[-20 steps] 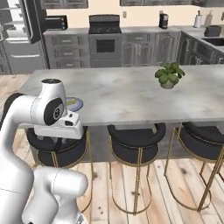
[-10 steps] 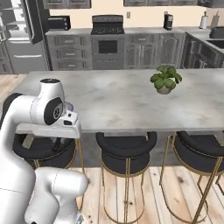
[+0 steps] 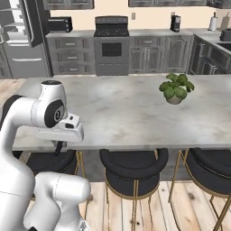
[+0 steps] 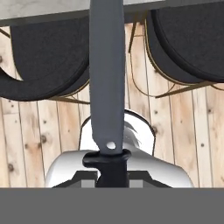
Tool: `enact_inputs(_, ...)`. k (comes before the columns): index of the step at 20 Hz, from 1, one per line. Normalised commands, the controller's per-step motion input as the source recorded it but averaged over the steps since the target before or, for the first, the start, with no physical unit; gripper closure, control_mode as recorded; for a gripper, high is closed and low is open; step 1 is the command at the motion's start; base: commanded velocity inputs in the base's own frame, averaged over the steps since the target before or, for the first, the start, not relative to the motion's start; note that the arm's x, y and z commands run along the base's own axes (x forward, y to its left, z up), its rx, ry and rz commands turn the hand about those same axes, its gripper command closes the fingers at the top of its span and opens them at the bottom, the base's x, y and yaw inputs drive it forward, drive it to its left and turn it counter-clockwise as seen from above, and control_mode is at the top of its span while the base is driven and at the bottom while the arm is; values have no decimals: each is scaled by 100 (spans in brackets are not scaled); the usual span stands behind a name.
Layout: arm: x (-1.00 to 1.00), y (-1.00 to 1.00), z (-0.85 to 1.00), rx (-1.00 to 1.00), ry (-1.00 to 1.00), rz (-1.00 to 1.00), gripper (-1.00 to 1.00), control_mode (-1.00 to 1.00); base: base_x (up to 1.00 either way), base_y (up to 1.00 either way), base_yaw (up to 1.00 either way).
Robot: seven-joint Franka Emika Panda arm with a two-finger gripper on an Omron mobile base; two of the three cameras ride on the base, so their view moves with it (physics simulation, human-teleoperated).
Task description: Retrieve the butter from the fridge and place it on a plate on the dining table. Then retrieve the butter knife by the fridge and place it near the plate.
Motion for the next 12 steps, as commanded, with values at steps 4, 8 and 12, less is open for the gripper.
enact_inputs(4,0,0,0,0,0,0,100,100,59,49,-3)
enact_inputs(8,0,0,0,0,0,0,100,100,48,42,-4)
enact_inputs(12,24,18,0,0,0,-2,100,-100,21,19,-2)
